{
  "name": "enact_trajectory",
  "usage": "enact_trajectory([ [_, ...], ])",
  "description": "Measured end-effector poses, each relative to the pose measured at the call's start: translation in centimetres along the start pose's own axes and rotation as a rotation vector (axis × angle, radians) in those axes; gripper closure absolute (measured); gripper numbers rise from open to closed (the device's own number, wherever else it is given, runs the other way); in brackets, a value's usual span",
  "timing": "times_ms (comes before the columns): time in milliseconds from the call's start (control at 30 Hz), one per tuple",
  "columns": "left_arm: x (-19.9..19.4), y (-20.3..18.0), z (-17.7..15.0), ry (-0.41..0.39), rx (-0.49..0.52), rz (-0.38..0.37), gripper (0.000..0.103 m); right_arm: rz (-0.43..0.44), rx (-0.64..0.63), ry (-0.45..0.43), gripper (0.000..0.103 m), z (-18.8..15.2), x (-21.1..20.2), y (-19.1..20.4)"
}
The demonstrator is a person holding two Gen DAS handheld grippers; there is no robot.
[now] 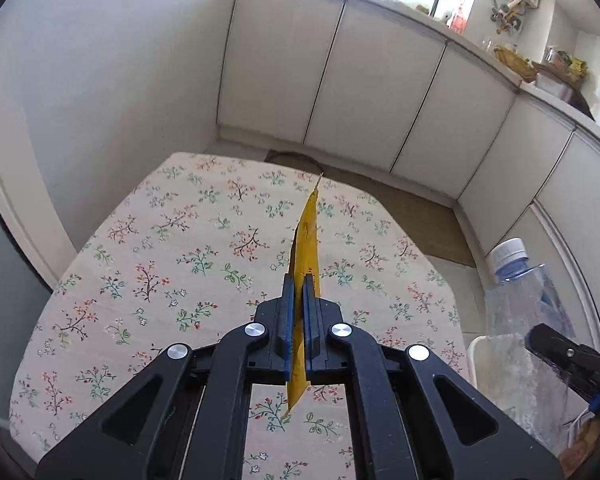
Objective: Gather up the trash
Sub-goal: 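Carry bottle and packet to the white bin and open the right gripper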
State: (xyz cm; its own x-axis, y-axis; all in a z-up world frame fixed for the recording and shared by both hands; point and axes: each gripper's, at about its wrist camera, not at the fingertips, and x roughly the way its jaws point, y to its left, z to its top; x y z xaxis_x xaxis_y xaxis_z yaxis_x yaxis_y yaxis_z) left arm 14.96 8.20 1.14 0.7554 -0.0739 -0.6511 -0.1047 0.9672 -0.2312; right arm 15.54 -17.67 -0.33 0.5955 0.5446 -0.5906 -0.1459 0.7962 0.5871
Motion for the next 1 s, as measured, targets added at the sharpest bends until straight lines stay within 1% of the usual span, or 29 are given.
enact_trajectory([
  [100,-3.5,-0.7,-0.4,-0.087,0.010,-0.028,0.100,-0.033,-0.020,-0.049,0.083,0.0,-1.5,0.1],
  [167,-4.5,-1.4,-0.6,-0.116,0.010,-0.065,0.100,-0.067,-0.035,-0.095,0.083,0.2,-2.9,-0.1],
  [233,-4.9,-2.5,-0.4,-0.125,0.015,-0.120,0.100,-0.103,-0.041,-0.133,0.083,0.4,-4.1,-0.5],
  [367,-4.8,-4.2,-0.4,-0.120,0.028,-0.197,0.100,-0.184,-0.028,-0.197,0.083,0.8,-6.5,-2.4],
  [533,-4.1,-6.4,-0.5,-0.108,0.042,-0.257,0.100,-0.262,0.036,-0.243,0.083,1.2,-9.0,-5.9],
  [700,-3.5,-9.4,-1.3,-0.091,0.077,-0.305,0.100,-0.340,0.098,-0.256,0.083,1.3,-10.6,-9.1],
  [833,-2.5,-11.9,-2.3,-0.061,0.115,-0.340,0.100,-0.421,0.184,-0.207,0.083,0.9,-11.0,-13.0],
  [900,-1.9,-13.3,-2.9,-0.038,0.126,-0.363,0.100,-0.440,0.232,-0.184,0.082,0.7,-11.1,-14.9],
  [933,-1.6,-14.1,-3.2,-0.028,0.133,-0.376,0.100,-0.441,0.261,-0.176,0.082,0.5,-11.4,-16.0],
  [1000,-1.2,-15.7,-3.7,-0.011,0.146,-0.400,0.100,-0.451,0.290,-0.175,0.077,0.2,-12.1,-17.4],
])
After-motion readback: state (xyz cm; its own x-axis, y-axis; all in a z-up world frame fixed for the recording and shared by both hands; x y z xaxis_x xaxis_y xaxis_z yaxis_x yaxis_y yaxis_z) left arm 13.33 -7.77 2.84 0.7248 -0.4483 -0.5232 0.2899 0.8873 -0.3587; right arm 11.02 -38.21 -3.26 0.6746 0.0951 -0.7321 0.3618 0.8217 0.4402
